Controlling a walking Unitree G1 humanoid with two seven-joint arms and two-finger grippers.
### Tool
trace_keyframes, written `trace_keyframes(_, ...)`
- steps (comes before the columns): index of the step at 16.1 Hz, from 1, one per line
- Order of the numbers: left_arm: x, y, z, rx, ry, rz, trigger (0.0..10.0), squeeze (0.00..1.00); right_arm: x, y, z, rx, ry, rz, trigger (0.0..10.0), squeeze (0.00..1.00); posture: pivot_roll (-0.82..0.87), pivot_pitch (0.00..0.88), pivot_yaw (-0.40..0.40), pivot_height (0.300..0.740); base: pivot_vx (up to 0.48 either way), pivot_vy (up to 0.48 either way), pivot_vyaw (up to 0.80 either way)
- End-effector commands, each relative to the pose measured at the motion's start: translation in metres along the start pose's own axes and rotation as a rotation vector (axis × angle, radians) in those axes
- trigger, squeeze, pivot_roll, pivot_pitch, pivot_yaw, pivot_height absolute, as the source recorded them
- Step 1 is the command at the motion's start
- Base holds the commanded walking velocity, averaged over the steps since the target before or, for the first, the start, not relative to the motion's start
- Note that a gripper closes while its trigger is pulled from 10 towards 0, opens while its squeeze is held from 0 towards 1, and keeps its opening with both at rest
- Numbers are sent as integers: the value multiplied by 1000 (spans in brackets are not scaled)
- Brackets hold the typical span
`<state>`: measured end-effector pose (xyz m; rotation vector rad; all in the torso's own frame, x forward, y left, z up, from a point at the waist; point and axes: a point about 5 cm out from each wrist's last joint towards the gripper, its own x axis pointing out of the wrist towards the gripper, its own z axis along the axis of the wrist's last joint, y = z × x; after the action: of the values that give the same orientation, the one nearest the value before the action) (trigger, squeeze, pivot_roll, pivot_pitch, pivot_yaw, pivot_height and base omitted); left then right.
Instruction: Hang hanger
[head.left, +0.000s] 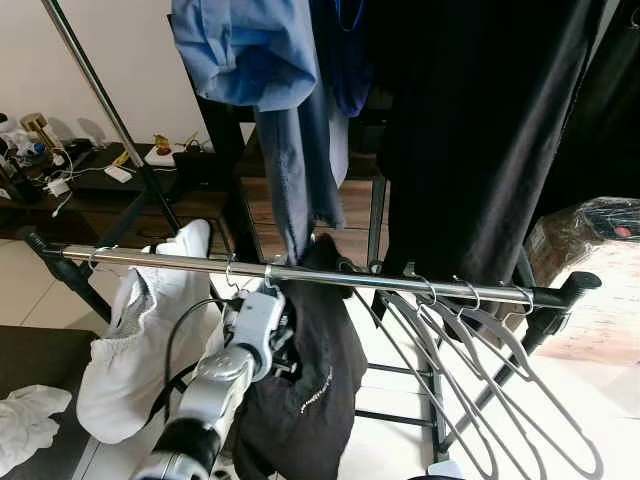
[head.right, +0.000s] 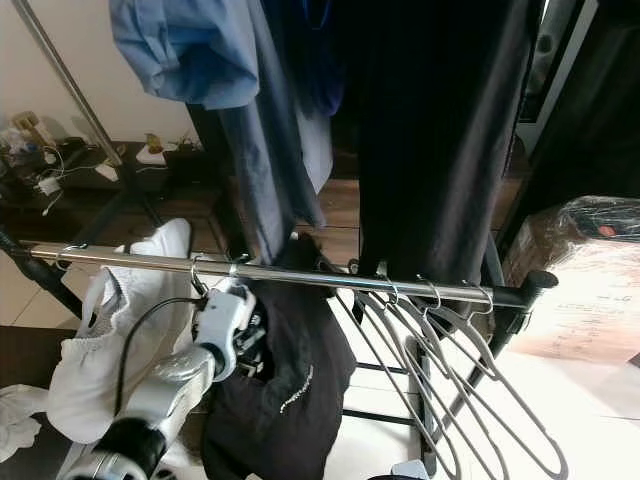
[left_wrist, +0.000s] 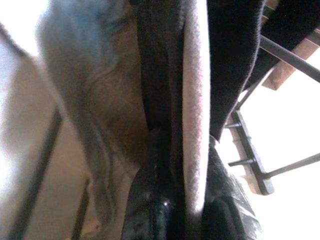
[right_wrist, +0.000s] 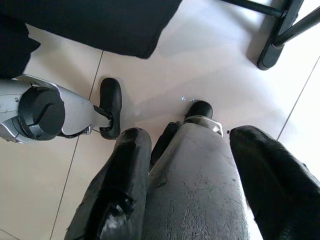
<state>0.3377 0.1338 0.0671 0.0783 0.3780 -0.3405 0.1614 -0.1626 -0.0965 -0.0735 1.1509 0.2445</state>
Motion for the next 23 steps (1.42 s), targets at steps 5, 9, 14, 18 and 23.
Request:
trace_keyframes(5, -22, -2, 26, 43, -225, 13, 0, 0, -1, 3, -18, 3, 69, 5, 10000, 0, -46, 88, 42, 740, 0, 0, 0)
trace_keyframes(9, -60, -8, 3, 166, -204, 32, 2784, 0, -1, 2, -19, 0, 71, 3, 10000, 0, -42, 85, 44, 740, 0, 0, 0)
trace_keyframes(14, -99, -1, -30, 67, -136, 110, 10000, 0, -1, 0, -19, -13, 74, -1, 10000, 0, -32, 82, 35, 740, 0, 0, 0)
trace_keyframes(18, -103, -5, -32, 49, -120, 98, 10000, 0, -1, -1, -18, -21, 75, -2, 10000, 0, -33, 77, 32, 740, 0, 0, 0)
trace_keyframes(23, -105, -6, -31, 47, -109, 98, 10000, 0, -1, -1, -18, -25, 76, -1, 10000, 0, -32, 72, 34, 740, 0, 0, 0)
